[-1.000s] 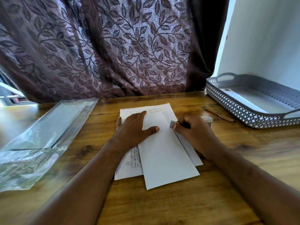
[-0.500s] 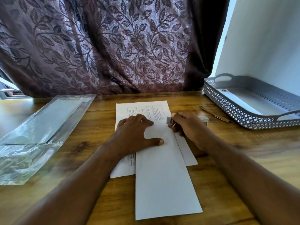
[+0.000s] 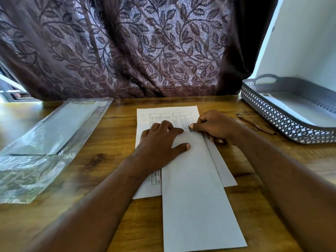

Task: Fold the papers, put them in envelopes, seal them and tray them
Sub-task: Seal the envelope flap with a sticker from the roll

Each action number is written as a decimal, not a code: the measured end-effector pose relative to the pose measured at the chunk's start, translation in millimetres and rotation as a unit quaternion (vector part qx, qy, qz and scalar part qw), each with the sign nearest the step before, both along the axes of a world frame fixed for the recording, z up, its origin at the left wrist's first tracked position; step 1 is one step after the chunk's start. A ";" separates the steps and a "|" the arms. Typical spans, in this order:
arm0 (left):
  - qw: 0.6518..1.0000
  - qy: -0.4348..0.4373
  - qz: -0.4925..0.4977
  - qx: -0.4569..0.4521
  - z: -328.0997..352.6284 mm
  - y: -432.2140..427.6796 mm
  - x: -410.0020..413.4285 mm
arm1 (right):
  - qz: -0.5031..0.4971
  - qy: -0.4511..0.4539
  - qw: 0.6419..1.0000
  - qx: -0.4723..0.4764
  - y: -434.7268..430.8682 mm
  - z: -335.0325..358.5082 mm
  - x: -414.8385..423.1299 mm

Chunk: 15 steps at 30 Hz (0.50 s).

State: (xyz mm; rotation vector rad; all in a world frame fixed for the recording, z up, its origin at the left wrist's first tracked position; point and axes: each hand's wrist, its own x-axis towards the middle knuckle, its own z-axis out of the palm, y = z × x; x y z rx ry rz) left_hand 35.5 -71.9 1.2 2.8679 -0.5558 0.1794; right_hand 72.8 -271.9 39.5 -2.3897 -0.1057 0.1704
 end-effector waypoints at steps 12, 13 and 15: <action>1.000 0.002 0.014 0.001 -3.5 -2.2 2.7 | 0.010 -0.016 0.997 -0.070 4.4 -4.2 7.7; 1.000 0.004 0.014 0.005 -3.8 -2.3 3.2 | 0.012 -0.022 0.996 -0.081 5.2 -4.8 8.2; 1.000 0.010 0.014 0.014 -4.2 -2.5 3.7 | 0.013 -0.027 0.995 -0.096 5.1 -6.6 9.7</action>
